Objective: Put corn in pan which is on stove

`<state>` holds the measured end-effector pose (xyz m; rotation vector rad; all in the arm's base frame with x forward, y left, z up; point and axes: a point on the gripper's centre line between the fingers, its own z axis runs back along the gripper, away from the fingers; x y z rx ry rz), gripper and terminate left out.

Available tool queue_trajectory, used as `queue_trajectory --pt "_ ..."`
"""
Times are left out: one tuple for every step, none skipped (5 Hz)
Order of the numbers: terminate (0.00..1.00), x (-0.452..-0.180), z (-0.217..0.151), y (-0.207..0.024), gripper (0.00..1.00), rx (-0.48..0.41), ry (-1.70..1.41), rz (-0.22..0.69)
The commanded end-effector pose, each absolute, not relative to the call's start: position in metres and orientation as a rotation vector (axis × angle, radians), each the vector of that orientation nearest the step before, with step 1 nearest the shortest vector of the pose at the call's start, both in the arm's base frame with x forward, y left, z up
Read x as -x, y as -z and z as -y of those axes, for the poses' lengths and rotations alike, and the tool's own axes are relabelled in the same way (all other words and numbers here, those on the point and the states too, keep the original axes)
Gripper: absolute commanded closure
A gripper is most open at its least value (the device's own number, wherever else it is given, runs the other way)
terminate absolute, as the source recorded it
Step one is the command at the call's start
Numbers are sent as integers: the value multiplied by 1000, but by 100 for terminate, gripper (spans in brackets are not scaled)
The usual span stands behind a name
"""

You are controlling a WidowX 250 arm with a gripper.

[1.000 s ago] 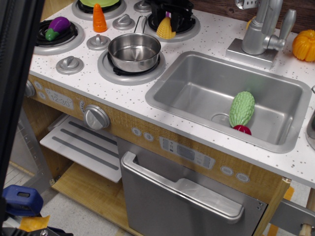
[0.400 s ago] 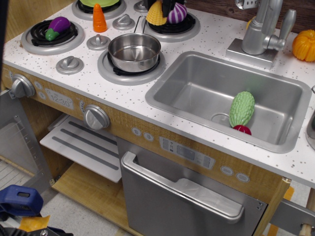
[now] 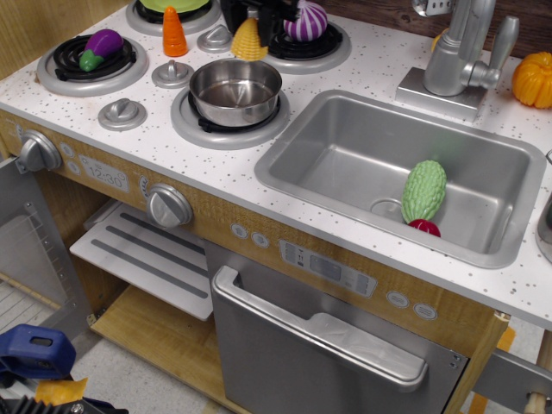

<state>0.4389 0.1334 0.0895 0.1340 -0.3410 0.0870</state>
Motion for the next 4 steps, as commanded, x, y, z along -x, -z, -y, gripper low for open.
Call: queue_trajectory --pt "0 -433 -144 -115 100 -128 -93 448" --pt "0 -431 -142 -109 0 -112 -81 440" --pt "0 -431 -142 -109 0 -112 -81 440" --pt "100 -431 -142 -109 0 -112 -81 440"
